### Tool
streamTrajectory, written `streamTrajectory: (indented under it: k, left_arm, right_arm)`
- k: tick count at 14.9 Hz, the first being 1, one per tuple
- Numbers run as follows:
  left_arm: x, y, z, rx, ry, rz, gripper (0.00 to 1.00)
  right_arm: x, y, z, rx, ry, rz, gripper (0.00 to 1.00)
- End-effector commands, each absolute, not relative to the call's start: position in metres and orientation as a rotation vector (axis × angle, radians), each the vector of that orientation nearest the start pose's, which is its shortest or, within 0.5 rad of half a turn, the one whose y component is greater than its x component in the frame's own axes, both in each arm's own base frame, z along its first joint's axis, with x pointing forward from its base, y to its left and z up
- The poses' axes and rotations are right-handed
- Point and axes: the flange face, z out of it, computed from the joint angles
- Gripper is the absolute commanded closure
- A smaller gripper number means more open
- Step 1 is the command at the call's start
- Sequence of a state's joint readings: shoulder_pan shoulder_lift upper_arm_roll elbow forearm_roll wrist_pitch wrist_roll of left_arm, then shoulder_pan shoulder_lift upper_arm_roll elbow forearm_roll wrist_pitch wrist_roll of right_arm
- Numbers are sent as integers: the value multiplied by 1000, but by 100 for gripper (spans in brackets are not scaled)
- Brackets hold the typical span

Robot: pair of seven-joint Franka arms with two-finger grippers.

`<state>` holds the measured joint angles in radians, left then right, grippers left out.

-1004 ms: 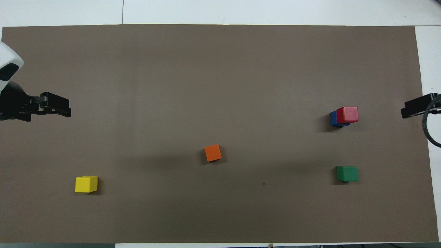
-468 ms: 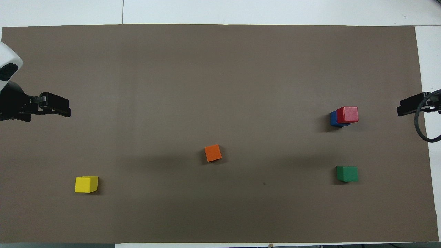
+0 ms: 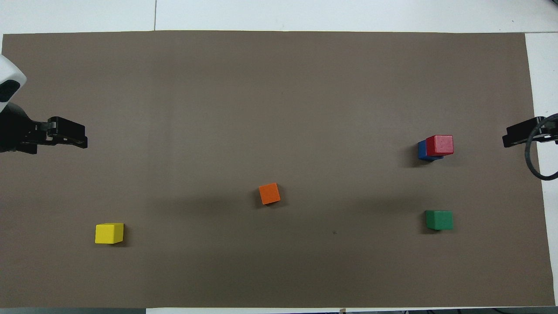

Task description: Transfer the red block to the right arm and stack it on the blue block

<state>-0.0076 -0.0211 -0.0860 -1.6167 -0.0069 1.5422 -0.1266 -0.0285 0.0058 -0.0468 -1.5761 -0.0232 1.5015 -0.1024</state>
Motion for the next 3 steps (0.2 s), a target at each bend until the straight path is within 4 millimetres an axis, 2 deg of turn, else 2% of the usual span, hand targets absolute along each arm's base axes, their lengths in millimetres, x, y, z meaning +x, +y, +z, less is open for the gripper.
streamTrajectory:
  k: [1, 3]
  left_arm:
    - [539, -51, 616, -3151, -56, 77, 0]
    - [539, -51, 616, -3151, -56, 77, 0]
  right_arm:
    - [541, -48, 615, -3160, -50, 115, 0]
    - [540, -52, 615, -3162, -45, 116, 0]
